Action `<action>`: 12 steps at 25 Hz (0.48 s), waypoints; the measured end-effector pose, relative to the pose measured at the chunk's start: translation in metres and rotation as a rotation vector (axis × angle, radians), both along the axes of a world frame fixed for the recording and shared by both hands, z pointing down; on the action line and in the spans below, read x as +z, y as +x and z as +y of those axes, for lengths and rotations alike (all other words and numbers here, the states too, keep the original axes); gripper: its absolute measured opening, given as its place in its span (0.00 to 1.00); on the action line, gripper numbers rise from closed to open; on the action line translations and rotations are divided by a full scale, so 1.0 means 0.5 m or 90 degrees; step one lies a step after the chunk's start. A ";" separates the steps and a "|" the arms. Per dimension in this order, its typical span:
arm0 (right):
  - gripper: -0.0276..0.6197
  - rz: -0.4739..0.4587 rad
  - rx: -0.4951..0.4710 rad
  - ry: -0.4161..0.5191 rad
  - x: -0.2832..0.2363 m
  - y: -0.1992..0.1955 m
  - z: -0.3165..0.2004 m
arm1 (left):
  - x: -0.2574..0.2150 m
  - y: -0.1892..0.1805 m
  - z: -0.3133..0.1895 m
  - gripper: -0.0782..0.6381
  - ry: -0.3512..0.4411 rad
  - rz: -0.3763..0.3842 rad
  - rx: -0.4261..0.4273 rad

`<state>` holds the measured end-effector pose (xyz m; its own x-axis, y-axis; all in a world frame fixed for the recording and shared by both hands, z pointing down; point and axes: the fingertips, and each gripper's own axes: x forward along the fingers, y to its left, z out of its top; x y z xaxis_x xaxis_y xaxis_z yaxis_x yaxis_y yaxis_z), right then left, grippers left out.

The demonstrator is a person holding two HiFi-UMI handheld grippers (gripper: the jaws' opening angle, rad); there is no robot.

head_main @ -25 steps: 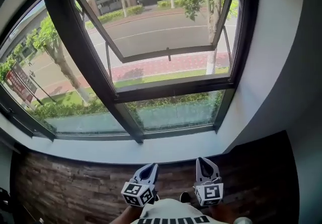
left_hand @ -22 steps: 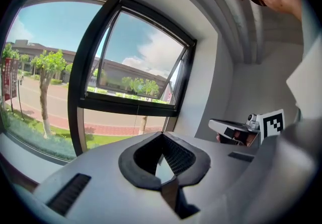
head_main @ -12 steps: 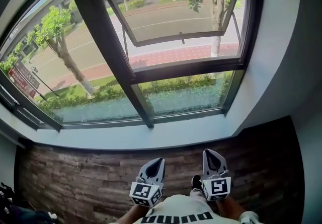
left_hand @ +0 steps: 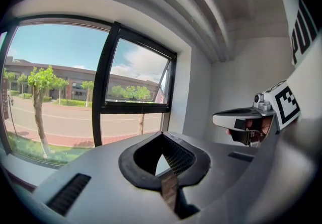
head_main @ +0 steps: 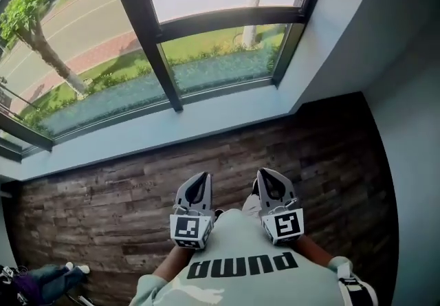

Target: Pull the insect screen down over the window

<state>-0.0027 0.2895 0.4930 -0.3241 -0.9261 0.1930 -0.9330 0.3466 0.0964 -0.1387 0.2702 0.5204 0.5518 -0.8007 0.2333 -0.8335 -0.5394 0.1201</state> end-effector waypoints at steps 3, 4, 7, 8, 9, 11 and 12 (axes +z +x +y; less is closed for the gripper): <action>0.05 -0.018 0.006 -0.020 0.020 -0.005 0.052 | 0.011 -0.002 0.041 0.13 0.005 -0.004 0.013; 0.05 -0.025 0.011 -0.023 0.025 -0.003 0.067 | 0.012 -0.002 0.052 0.13 0.008 -0.004 0.015; 0.05 -0.041 0.027 -0.028 0.036 0.003 0.105 | 0.016 -0.011 0.077 0.13 0.013 -0.006 0.011; 0.05 -0.048 0.034 -0.030 0.041 0.004 0.111 | 0.017 -0.016 0.082 0.13 0.015 -0.010 0.008; 0.05 -0.056 0.040 -0.032 0.047 0.004 0.114 | 0.016 -0.021 0.086 0.13 0.017 -0.014 0.004; 0.05 -0.064 0.048 -0.036 0.057 0.004 0.116 | 0.018 -0.035 0.094 0.13 0.020 -0.022 -0.005; 0.05 -0.063 0.049 -0.038 0.061 0.004 0.118 | 0.020 -0.043 0.098 0.13 0.019 -0.024 -0.010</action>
